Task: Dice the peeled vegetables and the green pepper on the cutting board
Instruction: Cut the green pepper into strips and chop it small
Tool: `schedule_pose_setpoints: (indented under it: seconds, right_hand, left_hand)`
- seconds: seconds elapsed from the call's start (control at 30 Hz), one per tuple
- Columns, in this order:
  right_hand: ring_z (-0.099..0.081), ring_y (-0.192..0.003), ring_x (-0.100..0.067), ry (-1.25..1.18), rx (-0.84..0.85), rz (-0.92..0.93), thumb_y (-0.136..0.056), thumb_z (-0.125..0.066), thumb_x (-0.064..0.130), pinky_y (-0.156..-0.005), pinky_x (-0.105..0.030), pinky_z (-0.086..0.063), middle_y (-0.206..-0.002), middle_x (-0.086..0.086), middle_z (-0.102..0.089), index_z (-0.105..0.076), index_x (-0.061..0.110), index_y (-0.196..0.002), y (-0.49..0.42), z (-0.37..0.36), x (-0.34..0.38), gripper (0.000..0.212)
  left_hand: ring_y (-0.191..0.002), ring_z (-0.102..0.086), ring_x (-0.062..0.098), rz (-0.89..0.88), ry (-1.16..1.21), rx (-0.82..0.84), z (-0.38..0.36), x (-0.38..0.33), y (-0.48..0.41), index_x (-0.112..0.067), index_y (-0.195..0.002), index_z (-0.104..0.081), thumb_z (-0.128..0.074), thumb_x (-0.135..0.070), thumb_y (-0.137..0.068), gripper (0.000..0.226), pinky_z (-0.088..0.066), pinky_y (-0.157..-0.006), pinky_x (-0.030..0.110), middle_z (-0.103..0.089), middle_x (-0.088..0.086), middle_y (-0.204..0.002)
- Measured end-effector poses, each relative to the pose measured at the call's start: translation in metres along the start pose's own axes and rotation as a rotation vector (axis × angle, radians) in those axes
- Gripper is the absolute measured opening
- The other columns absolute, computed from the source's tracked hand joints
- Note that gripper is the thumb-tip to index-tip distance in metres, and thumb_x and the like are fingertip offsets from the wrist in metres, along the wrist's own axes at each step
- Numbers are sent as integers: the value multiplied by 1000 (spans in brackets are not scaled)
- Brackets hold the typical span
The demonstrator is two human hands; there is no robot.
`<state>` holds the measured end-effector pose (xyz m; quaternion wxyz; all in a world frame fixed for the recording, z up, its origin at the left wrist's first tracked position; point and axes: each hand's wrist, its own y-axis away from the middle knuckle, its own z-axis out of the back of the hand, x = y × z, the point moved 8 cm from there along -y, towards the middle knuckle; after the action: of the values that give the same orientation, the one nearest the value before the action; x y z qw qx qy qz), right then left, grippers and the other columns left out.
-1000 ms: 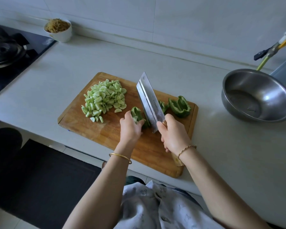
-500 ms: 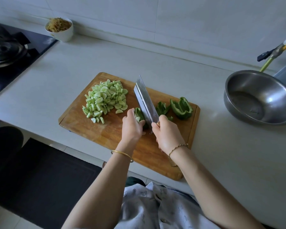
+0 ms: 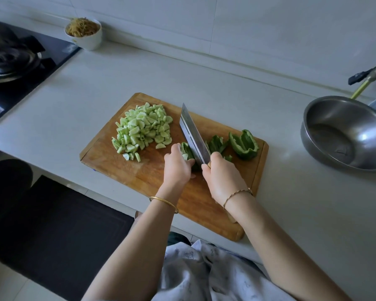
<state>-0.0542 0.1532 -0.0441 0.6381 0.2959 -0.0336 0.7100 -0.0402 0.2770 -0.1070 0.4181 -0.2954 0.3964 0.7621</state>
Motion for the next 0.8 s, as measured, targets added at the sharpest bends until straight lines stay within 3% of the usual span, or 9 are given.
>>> schedule_pose_setpoints:
  seconds: [0.2,0.33,0.4,0.5,0.53,0.63,0.8]
  right_hand:
    - [-62,-78,-24,-28,7,-10,-103,-38,26,-64,-36,-52,-84,-3,-55,-45,9,-105,-8,-16,-1,19]
    - [-56,-69,-17,-65,-31,6,-102,-40,27,-58,-32,-49,-73,5,-48,-44,11,-102,-9,-20,-5,16]
    - [-53,-66,-16,-96,-35,-6,-102,-40,27,-55,-29,-43,-70,7,-45,-42,12,-97,-13,-20,-9,16]
    - [-50,-65,-13,-186,-30,-27,-102,-40,27,-53,-25,-38,-72,7,-45,-41,13,-92,-19,-18,-15,17]
    - [-50,-65,-13,-206,-26,-26,-102,-40,27,-52,-25,-37,-72,6,-45,-41,13,-92,-20,-17,-16,17]
    - [-52,-65,-16,-150,-18,-1,-102,-41,27,-54,-27,-39,-71,5,-46,-41,13,-92,-13,-19,-15,16]
    - [-58,-72,-22,-51,-54,14,-103,-39,26,-59,-34,-47,-80,-2,-53,-43,11,-98,-4,-19,-7,16]
  left_hand:
    - [-57,-37,-1,24,-8,12,3,-4,6,-11,-146,-25,-56,-15,-95,60,-35,-41,0,-36,20,-140]
    - [-61,-37,0,-3,-41,-6,4,-4,6,-13,-146,-26,-58,-16,-94,62,-37,-45,0,-37,18,-138]
    - [-67,-44,4,-37,-58,-11,2,-1,3,-14,-145,-27,-62,-16,-91,64,-41,-47,4,-40,15,-135]
    - [-84,-59,17,-69,-39,-19,-1,3,0,-18,-142,-30,-67,-17,-86,67,-54,-69,23,-44,9,-129]
    - [-83,-60,18,-66,-27,-14,-1,4,-1,-18,-141,-31,-67,-17,-86,66,-55,-69,25,-46,7,-125]
    - [-72,-64,18,3,84,-13,0,4,-3,-15,-138,-34,-63,-9,-88,57,-51,-47,16,-56,13,-114]
    - [-55,-64,14,85,104,-34,0,9,-4,-21,-131,-36,-48,1,-85,53,-51,-46,22,-57,13,-110]
